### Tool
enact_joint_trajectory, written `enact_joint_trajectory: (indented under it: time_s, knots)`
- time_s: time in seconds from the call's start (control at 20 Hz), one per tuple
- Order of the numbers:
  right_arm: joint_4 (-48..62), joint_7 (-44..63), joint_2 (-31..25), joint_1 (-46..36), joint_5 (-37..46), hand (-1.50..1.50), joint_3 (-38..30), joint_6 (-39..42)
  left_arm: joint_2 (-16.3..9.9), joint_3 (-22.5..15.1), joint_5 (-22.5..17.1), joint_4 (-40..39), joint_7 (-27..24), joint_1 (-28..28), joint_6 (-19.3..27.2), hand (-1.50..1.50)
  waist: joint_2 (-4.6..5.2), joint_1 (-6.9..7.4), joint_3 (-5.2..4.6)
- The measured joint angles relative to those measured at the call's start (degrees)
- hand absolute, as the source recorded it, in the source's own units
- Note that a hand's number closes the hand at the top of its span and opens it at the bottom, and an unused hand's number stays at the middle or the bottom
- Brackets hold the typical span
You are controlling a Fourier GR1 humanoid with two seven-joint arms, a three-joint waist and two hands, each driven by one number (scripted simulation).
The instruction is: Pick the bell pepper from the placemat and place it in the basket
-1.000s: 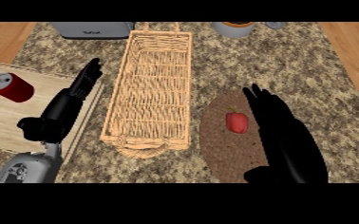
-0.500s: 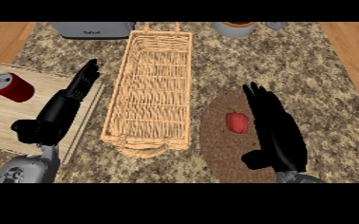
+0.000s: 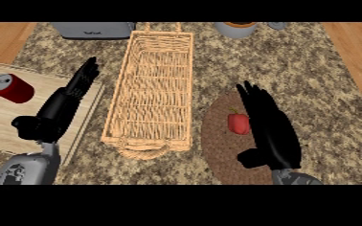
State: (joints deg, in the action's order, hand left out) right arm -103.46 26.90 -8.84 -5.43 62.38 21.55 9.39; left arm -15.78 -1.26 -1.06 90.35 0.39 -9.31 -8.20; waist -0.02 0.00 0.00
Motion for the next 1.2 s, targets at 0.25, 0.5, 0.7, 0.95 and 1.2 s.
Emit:
enact_joint_trajectory:
  time_s: [0.25,0.5,0.7,0.95,1.2]
  knots:
    - [1.28,-0.30,2.01,0.58,2.48,-1.50,0.78,-0.16,1.86,0.32,1.94,0.48,1.07,-0.61,0.03,0.00,-0.01,-0.01,-0.01]
    - [4.60,-0.41,2.70,-0.51,4.47,-1.50,-0.50,0.04,2.28,1.41,1.99,0.94,0.90,-0.05,-1.47,0.00,0.01,0.06,0.00]
    - [5.92,-0.83,3.21,0.59,6.36,-1.50,-0.20,-0.79,2.53,2.79,2.09,-0.63,0.68,-1.40,-2.44,0.00,0.00,-0.02,0.00]
    - [9.74,-1.09,4.91,-0.33,8.33,-1.50,-0.18,-1.94,3.62,2.88,3.57,-0.71,0.15,-0.97,-2.35,0.00,0.02,0.02,0.00]
    - [14.38,-1.64,6.23,-1.88,9.63,-1.50,-1.81,-3.68,3.80,3.82,3.34,-0.16,0.36,-0.55,-3.75,0.00,0.02,0.05,0.00]
